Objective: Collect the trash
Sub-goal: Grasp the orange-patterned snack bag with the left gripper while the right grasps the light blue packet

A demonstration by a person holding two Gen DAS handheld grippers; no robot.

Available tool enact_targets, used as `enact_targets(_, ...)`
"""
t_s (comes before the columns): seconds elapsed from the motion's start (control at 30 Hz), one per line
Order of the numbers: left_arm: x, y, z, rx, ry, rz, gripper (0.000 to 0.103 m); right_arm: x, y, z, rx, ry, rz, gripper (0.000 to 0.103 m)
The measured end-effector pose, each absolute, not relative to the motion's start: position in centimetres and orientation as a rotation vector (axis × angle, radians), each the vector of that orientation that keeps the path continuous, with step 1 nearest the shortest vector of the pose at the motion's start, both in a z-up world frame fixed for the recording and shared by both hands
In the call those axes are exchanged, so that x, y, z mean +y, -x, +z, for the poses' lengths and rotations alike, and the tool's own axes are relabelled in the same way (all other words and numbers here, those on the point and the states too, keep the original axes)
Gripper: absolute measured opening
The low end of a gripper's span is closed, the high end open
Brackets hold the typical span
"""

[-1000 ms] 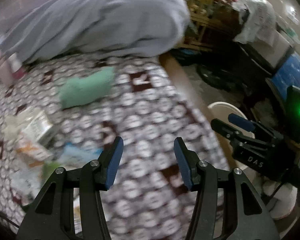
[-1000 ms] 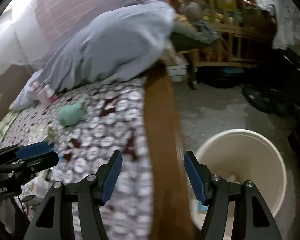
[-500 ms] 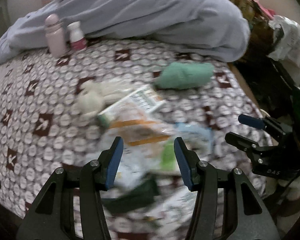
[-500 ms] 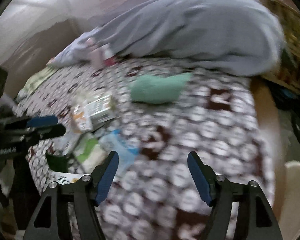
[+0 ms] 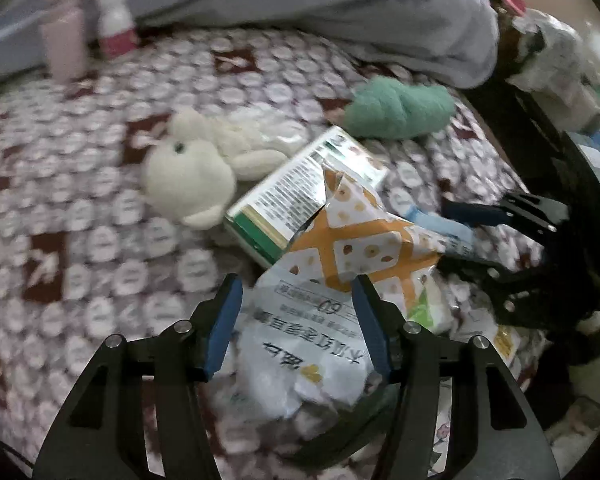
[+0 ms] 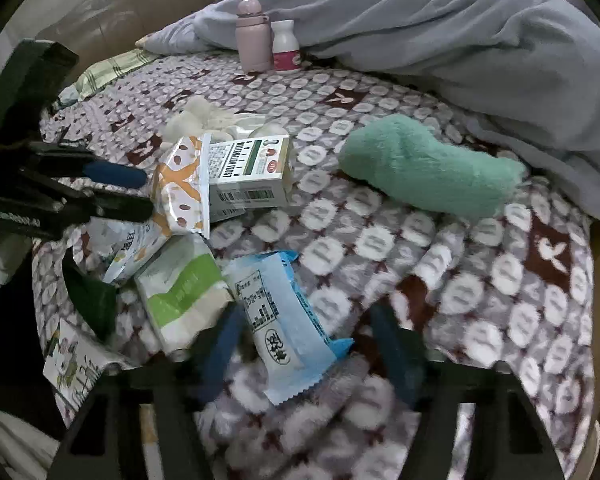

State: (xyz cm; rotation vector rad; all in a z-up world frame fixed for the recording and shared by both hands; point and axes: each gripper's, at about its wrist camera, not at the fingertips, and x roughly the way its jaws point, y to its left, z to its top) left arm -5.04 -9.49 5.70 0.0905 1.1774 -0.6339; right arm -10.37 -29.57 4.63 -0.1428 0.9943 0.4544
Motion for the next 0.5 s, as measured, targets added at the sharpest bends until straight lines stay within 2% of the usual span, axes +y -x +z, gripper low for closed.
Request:
enact_targets(0.1, -10.4, 4.5, 5.4, 1.180, -0.105, -0.696, 0.056, -29.5, 10.1, 4.4, 0.987, 0.130, 0.458, 0.042)
enact_targets(0.37, -12.1, 3.3, 5.0, 1.214, -0.069, -0.776, 0.054, -30.8, 11.0, 5.4, 0.962, 0.087, 0.434, 0.033)
enact_targets(0.4, -12.6, 3.6, 5.1, 1.212, -0.099, -0.773, 0.050, -31.2, 11.1, 5.5, 0.959, 0.077, 0.425, 0.033)
enact_targets(0.47, -13.4, 4.2, 5.3, 1.210, -0.153, -0.754, 0.027, -32.0, 11.4, 5.7, 0.955, 0.053, 0.409, 0.033)
enact_targets(0.5, -13.6, 4.4, 5.6, 1.210, -0.164, -0.747, 0.023, -32.4, 11.6, 5.8, 0.952, 0.042, 0.397, 0.033)
